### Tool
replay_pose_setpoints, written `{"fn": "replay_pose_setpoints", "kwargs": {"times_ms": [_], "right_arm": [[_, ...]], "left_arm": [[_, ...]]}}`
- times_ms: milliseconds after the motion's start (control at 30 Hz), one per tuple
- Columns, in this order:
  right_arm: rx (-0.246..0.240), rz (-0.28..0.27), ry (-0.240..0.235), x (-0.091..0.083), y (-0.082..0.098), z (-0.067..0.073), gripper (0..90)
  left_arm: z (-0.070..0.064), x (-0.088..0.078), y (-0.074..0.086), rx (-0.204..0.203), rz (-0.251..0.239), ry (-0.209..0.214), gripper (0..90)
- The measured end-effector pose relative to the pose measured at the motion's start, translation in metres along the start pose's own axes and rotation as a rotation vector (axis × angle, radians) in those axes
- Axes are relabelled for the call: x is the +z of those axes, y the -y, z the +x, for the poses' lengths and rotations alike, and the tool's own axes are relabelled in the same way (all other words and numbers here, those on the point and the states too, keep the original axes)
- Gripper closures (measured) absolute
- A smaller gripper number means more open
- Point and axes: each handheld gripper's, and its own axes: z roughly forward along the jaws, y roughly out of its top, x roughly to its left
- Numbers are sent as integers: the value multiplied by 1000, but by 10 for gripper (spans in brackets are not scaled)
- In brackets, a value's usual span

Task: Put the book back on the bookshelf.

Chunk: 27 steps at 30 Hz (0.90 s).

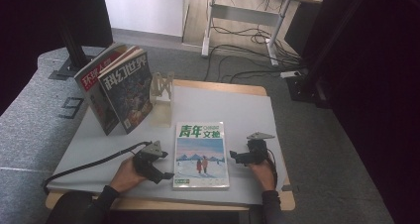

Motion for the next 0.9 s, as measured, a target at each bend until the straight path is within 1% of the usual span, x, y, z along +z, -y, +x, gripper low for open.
{"fn": "replay_pose_setpoints", "kwargs": {"times_ms": [67,133,200,233,267,300,333,367,567,600,700,800,833,867,900], "right_arm": [[1,-3,-13,0,-1,0,0],[-5,-4,-21,0,-3,2,0],[-3,-12,-35,0,-5,3,20],[-4,-16,-42,0,-7,4,35],[-4,-16,-42,0,-7,4,35],[-5,-28,-62,1,-10,6,60],[-4,-29,-69,1,-11,7,68],[-7,-34,-77,1,-13,8,80],[-39,-29,-114,10,-22,19,127],[-41,-26,-112,11,-24,21,132],[-40,-6,-123,19,-30,27,133],[-50,20,-131,29,-35,33,132],[-50,20,-131,29,-35,33,132],[-58,44,-126,35,-38,36,130],[-59,55,-124,37,-39,36,126]], "left_arm": [[6,-5,3,-18,-1,-27,82],[12,-9,8,-28,5,-71,76],[17,-11,13,-41,17,-105,69],[19,-11,15,-44,24,-119,65],[19,-11,15,-44,24,-119,62],[22,-8,18,-51,43,-134,57],[22,-6,19,-51,56,-137,55],[21,-6,18,-45,55,-146,51],[21,-5,19,-42,58,-144,47],[21,-5,19,-37,60,-146,47],[20,-5,19,-31,65,-153,47],[19,-4,19,-25,68,-157,44],[19,-4,19,-25,68,-157,43],[19,-4,18,-24,69,-159,43],[19,-4,18,-22,70,-161,43]]}}
